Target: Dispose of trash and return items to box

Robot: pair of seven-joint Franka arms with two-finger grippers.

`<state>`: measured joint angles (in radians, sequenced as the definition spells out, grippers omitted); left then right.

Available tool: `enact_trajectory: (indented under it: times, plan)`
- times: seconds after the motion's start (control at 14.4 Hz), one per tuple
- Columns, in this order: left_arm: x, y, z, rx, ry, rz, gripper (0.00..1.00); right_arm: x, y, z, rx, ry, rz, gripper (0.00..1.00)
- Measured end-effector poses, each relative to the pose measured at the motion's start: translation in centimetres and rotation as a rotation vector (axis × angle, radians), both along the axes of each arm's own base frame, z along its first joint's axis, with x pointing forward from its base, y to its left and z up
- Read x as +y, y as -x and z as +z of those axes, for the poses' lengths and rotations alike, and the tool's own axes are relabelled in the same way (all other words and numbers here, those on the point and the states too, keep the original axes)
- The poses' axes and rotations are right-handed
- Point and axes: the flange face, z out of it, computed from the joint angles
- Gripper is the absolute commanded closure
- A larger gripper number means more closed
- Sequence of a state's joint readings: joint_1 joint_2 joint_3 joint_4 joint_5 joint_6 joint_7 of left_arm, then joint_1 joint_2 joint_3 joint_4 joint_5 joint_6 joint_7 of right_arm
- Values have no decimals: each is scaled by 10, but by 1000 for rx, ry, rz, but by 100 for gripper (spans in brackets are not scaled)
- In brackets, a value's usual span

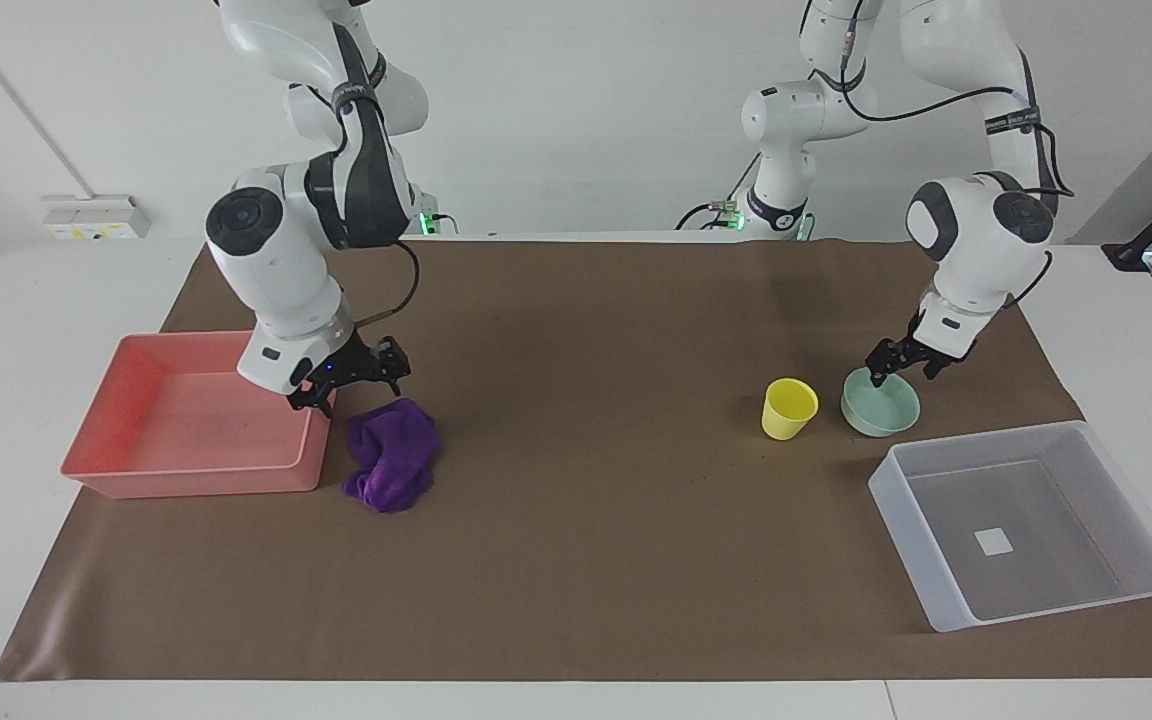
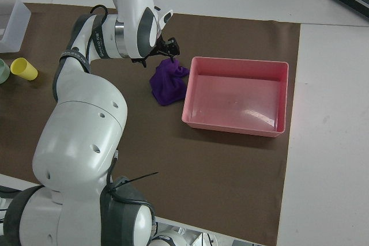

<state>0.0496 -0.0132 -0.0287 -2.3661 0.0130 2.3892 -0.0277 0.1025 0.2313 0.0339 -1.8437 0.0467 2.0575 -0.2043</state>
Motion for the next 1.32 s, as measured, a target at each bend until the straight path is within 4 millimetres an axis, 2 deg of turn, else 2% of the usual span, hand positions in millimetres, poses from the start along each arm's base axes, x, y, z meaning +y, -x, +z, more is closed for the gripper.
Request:
enact_trajectory:
  times: [0.07,0.14,0.28,0.35,0.49,0.63,0.77,0.97,1.04,1.11,1.18,1.32]
  plan:
    - [0,1,-7,3,1,24,87,2,-4,-15,-6,-1,0,0]
    - [0,1,-13,4,3,47,100,3,-9,-31,-12,-2,0,1]
    - [0,-1,-20,3,4,63,100,7,-14,-63,-19,-3,2,9]
    - [0,-2,-21,3,4,68,100,10,-15,-78,-24,-3,5,19]
    - [0,-3,-19,4,4,72,100,14,-13,-99,-38,-4,11,56]
    - [-1,-8,-6,32,4,74,100,16,-12,-104,-38,-4,13,83]
    - [-4,-21,36,77,1,73,100,15,-12,-103,-39,-4,12,99]
    - [-4,-47,126,82,16,89,100,15,-12,-95,-47,-5,12,100]
    - [-4,-55,150,69,35,101,100,14,-12,-89,-44,-5,10,100]
    - [-3,-64,167,47,48,115,100,12,-13,-77,-44,-4,9,100]
    - [1,-75,176,20,57,137,100,11,-12,-58,-45,-4,9,100]
    - [24,-102,176,-59,101,202,100,6,-6,-5,-48,-5,6,100]
